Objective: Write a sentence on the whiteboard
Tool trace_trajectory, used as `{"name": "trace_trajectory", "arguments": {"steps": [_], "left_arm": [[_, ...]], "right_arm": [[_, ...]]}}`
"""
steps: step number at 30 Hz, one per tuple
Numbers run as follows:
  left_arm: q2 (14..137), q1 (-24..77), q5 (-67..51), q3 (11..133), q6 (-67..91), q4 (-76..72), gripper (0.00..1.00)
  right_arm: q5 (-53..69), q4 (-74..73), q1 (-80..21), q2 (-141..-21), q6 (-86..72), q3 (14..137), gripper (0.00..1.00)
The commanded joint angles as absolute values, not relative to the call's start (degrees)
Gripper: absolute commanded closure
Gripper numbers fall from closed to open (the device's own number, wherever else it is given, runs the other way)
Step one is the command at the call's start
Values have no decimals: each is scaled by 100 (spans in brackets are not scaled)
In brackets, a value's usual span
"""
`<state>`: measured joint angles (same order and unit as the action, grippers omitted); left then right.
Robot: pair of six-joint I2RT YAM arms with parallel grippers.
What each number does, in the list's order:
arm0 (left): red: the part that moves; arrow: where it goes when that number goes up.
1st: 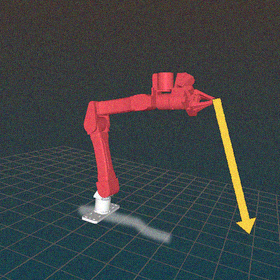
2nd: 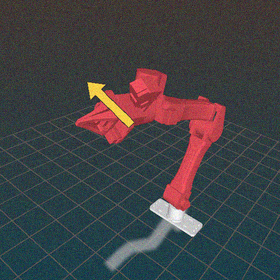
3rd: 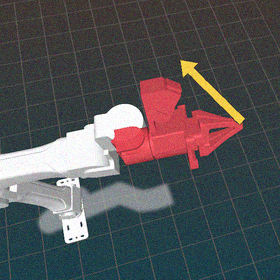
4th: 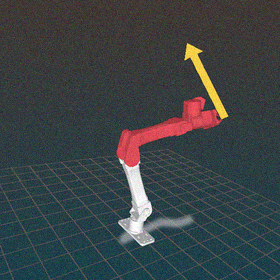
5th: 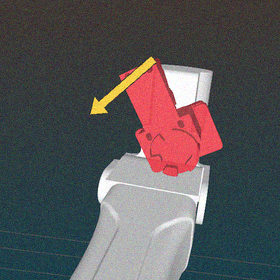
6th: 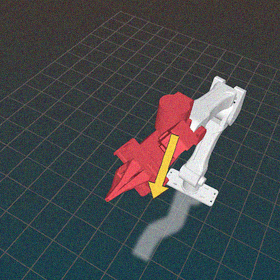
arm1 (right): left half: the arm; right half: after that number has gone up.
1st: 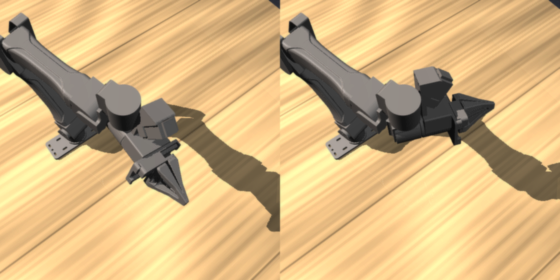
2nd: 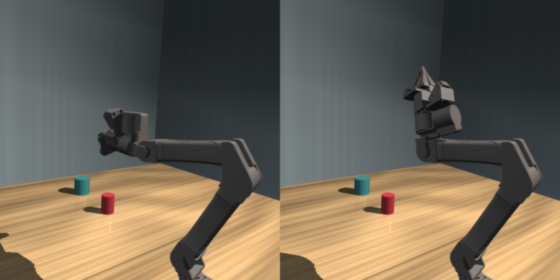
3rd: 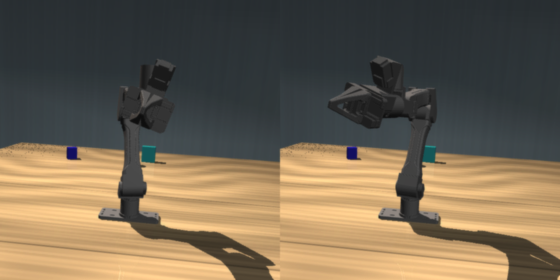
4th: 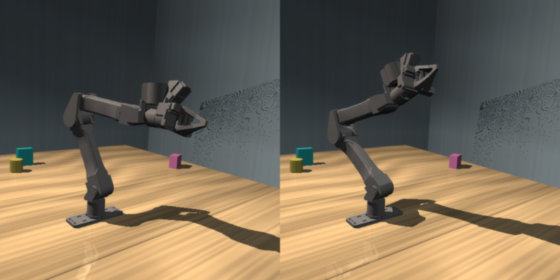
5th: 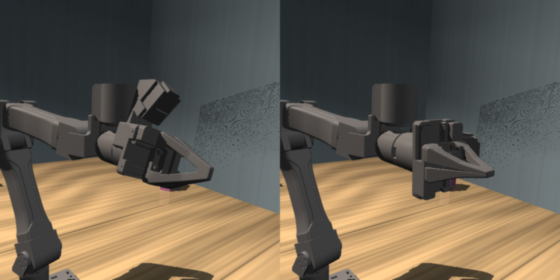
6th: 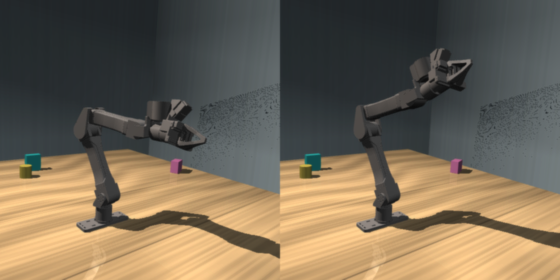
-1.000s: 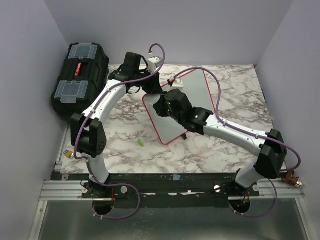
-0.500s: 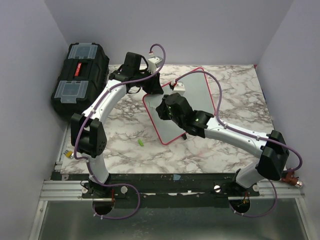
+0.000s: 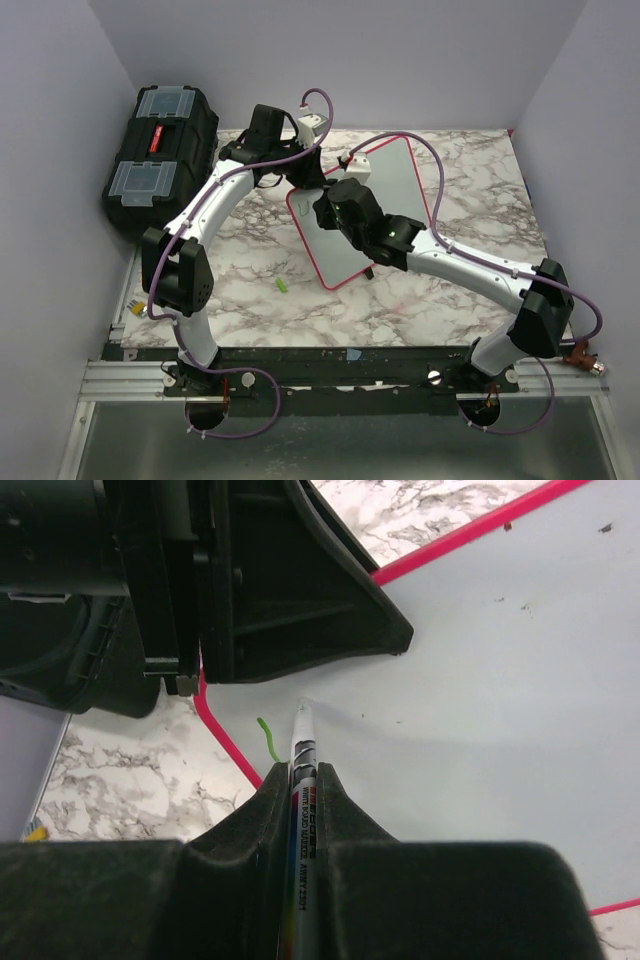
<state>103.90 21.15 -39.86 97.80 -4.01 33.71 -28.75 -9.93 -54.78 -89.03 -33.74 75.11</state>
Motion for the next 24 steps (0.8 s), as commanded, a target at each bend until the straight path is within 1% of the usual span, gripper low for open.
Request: {"name": "trace_trajectory", "arguments": {"steps": [1,16,24], "left_arm": [[10064,2195,-3832,9914,-680,3339,100],[10050,2195,-3852,9888,-721,3317,100],[10041,2195,-3861,9907,-730,3322,100]], "right_arm": [[-3191,-921,-5467,-9155,-3217,7751,99],[-3041,-984,-5468,-9237,-3217,7604,99],[-3021,-1037,-5468,-9158,-3206,7281,99]]}}
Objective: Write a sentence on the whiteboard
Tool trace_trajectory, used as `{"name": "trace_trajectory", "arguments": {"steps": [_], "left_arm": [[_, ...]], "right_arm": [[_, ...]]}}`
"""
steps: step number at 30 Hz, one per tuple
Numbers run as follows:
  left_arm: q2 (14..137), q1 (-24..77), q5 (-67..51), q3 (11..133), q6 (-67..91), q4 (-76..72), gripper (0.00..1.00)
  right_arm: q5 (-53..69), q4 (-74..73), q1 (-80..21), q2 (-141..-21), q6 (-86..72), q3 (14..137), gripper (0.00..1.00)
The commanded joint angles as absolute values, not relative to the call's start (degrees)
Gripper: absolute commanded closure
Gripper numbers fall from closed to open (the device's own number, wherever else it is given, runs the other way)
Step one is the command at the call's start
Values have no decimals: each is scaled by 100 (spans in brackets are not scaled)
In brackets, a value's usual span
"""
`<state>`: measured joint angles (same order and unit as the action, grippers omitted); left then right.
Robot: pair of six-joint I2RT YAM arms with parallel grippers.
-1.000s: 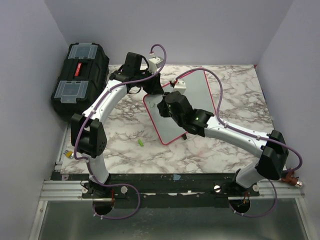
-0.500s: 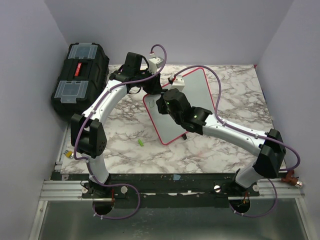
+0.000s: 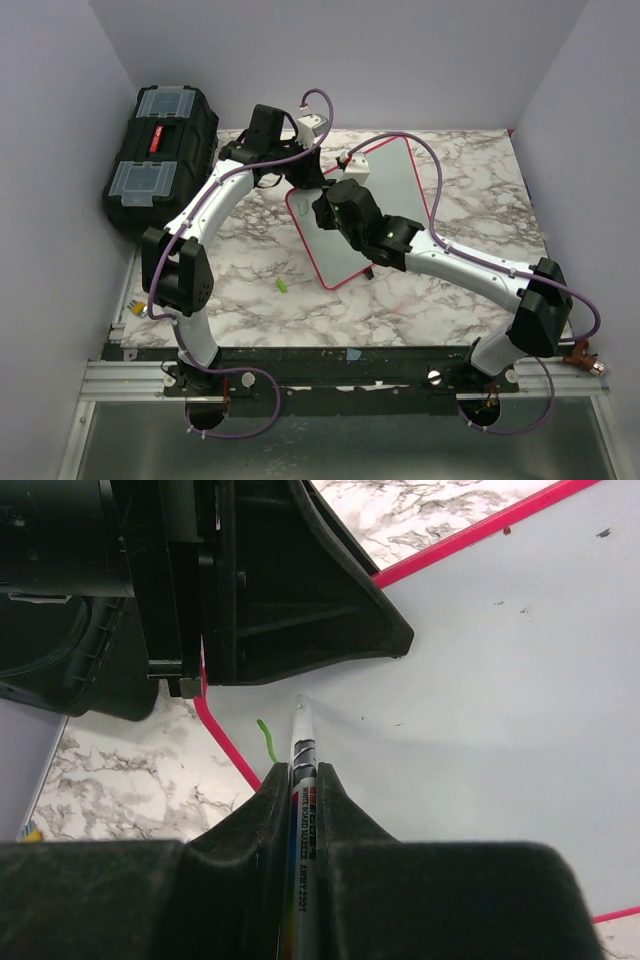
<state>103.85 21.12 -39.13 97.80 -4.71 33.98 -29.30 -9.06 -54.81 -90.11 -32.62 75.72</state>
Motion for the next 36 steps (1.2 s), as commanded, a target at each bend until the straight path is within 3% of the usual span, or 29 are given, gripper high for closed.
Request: {"name": "trace_trajectory", "arguments": {"steps": [1,36], "left_arm": [[10044,2197,-3860,9905,-729,3321,100],[10042,2215,-3823,10011,-721,3425,100]], "right_arm": [[-2996,-1041,-5471,-9150,-3196,7235,99],[-2238,-1096,-5467,-8880,-3562,6068,99]]}}
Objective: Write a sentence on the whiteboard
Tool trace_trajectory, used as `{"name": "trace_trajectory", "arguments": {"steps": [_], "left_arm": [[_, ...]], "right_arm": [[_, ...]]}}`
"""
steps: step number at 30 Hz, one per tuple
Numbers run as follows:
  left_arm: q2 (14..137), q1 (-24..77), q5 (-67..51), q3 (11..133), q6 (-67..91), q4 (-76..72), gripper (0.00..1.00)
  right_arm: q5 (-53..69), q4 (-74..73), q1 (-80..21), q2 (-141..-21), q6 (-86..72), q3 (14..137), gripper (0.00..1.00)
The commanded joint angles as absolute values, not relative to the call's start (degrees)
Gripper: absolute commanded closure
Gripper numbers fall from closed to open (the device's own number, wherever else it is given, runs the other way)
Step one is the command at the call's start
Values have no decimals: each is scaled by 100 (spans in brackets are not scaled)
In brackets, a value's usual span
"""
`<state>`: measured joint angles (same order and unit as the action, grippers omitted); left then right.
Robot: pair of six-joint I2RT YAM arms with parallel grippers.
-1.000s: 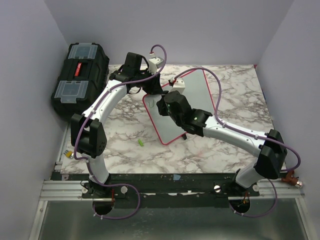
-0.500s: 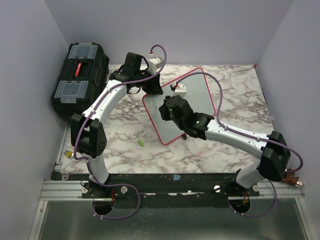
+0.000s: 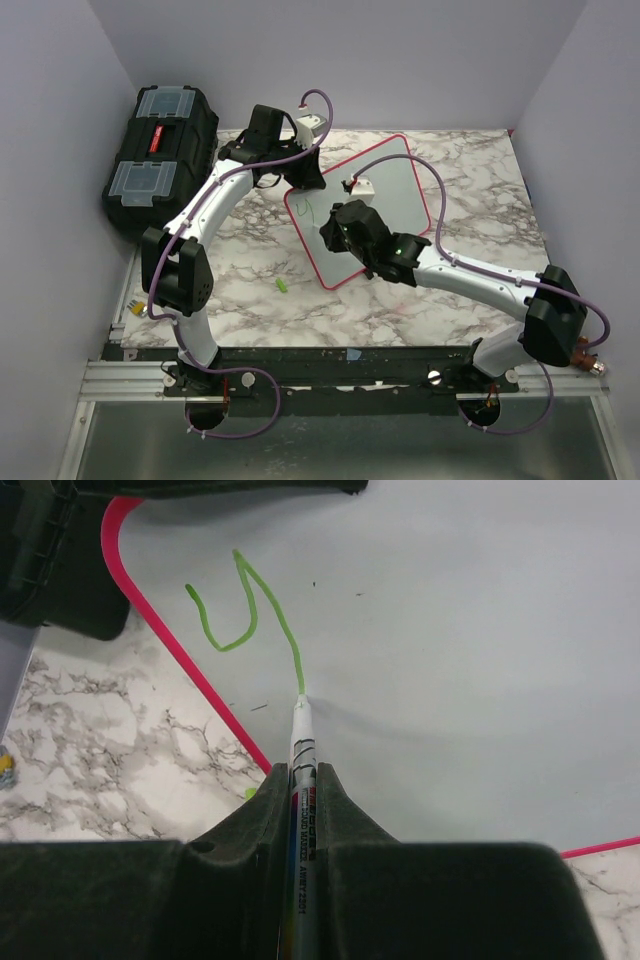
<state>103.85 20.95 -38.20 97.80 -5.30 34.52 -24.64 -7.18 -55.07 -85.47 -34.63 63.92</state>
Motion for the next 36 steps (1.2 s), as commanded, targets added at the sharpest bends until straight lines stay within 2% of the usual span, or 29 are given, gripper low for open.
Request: {"name": "trace_trajectory", "arguments": {"steps": [1,16,25,36], "left_arm": [[10045,2215,-3831,10009,-721,3434,100],[10056,2226,-3823,10010,-725,3432,100],[10090,2224,-3833,10081,-712,3512,100],[10343,2099,-4043,10371,-532,3911,100]], "right_arm": [[-2195,-1067,-5467,-8877,-3573,6041,99],[-2023,-899,-5467,-9039,-3588,6363,99],[-2222,-949,-5471,-9128,-3470,6997,99],[-2736,-2094,-5469,-8198,-3545,7612,99]]}}
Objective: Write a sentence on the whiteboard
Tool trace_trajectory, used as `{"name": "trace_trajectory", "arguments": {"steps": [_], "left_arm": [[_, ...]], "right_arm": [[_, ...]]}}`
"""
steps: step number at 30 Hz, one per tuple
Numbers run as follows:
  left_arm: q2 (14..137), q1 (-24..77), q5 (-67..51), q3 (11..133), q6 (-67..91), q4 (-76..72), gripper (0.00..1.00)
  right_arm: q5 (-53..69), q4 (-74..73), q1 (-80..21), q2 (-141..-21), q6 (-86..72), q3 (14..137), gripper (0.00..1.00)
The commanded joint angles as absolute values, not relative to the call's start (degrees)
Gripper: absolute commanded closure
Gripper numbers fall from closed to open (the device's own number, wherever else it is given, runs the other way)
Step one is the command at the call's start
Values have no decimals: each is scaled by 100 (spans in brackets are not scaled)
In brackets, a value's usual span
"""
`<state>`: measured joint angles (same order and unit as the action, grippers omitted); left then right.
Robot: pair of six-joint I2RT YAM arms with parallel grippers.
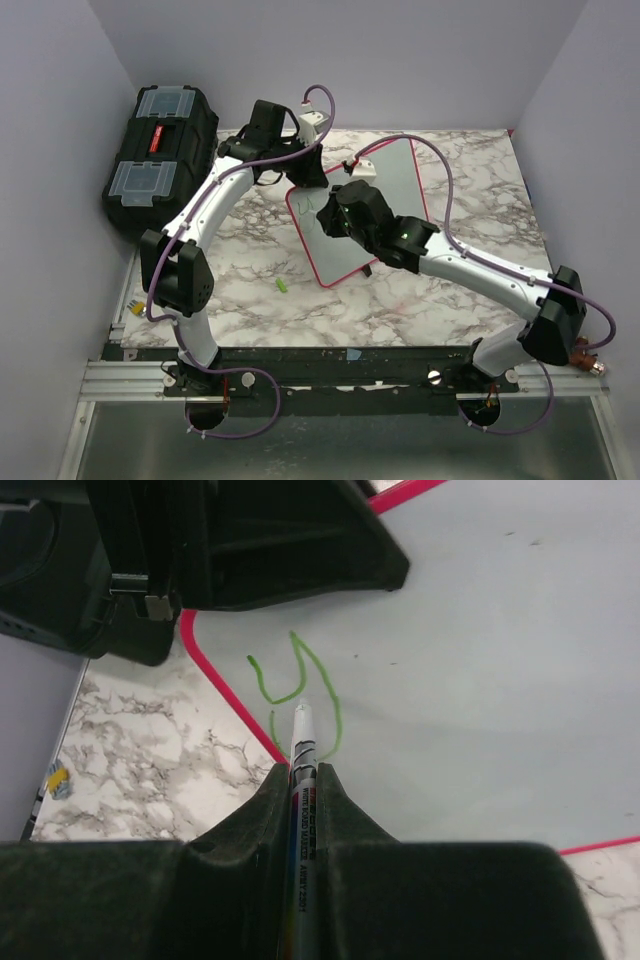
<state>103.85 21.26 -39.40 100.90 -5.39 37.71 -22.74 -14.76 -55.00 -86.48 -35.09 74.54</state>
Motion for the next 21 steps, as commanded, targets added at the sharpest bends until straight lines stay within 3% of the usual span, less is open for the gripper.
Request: {"name": "trace_trajectory", "arguments": {"steps": [1,9,21], "left_arm": [[10368,2101,-4047,10392,-527,3963,100],[10543,2101,-3745,10461,-375,4223,100],[10265,2099,-3735,10059,-289,3926,100]], "right_arm": [[-2791,-2161,-5467,-8095,-3585,7568,99],[-3047,-1986,-5467,-7513,-3580,6796,99],[-2432,-739,-5468,-7475,-2738,6218,99]]}}
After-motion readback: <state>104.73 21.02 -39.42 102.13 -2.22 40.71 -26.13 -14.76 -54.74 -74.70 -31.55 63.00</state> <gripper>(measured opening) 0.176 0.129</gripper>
